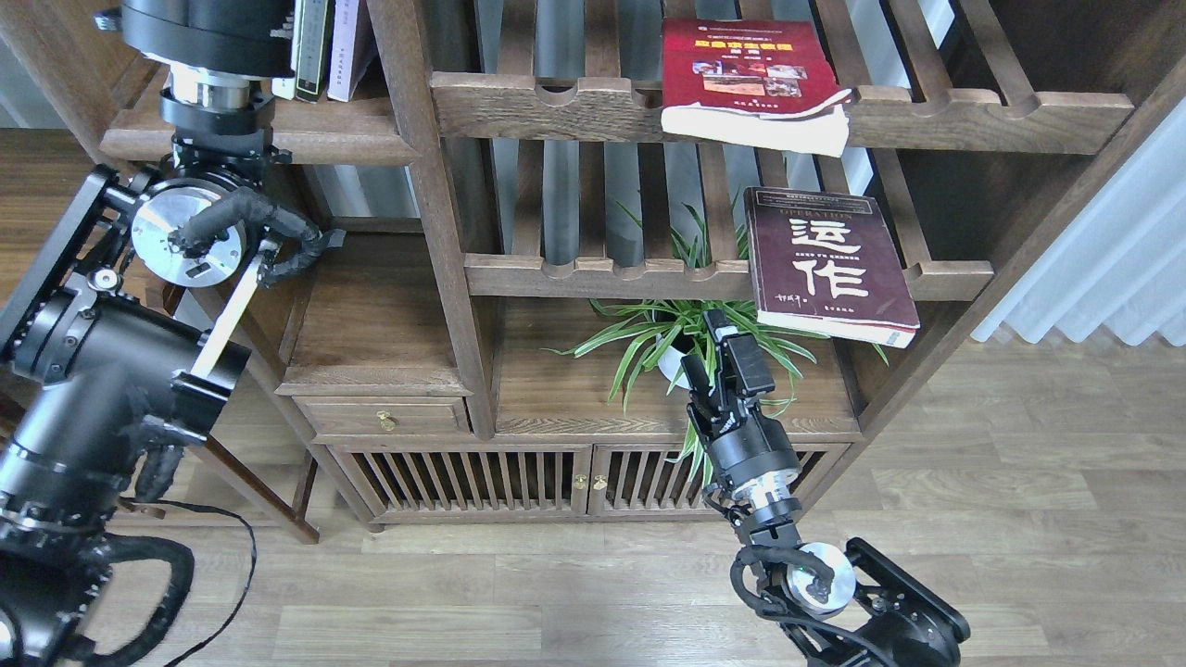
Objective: Organize books on shelf
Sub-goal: 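Withdraw the left gripper from the top shelf and lower it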
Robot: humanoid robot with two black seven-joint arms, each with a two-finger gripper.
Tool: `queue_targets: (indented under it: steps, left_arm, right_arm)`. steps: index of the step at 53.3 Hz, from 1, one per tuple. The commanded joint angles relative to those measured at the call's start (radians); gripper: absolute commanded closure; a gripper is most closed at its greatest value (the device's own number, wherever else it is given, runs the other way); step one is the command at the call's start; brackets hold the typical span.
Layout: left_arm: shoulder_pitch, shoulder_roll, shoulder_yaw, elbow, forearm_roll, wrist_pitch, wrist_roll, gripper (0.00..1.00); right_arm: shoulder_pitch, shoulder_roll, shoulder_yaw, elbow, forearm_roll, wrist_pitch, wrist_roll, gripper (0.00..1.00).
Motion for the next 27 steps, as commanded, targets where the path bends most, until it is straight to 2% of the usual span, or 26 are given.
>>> queue_targets:
  steps: [1, 6, 10, 22, 27]
  left_arm:
    - [0.06, 0.0, 0.062, 0.001, 0.001, 0.0, 0.004, 0.02]
    - [0.109, 0.0, 0.109, 0.001, 0.001, 0.0, 0.005, 0.02]
    - [0.152, 0.0, 0.151, 0.001, 0.001, 0.0, 0.022, 0.02]
    - [0.303, 0.0, 0.207, 0.004, 0.001, 0.0, 0.168, 0.02]
    - [0.336, 0.0, 0.21, 0.007, 0.001, 0.0, 0.195, 0.02]
  right_arm:
    - [0.001, 0.0, 0.033, -0.01, 0.0, 0.0, 0.0, 0.04]
    - [0.001, 0.0, 0.065, -0.017, 0.0, 0.0, 0.0, 0.04]
    - [0.0, 0.0, 0.096, -0.027, 0.0, 0.0, 0.0, 0.04]
    - [0.005, 0.0, 0.142, -0.056, 0.026, 0.0, 0.0, 0.04]
    - [0.008, 0.0, 0.152, -0.056, 0.028, 0.0, 0.0, 0.04]
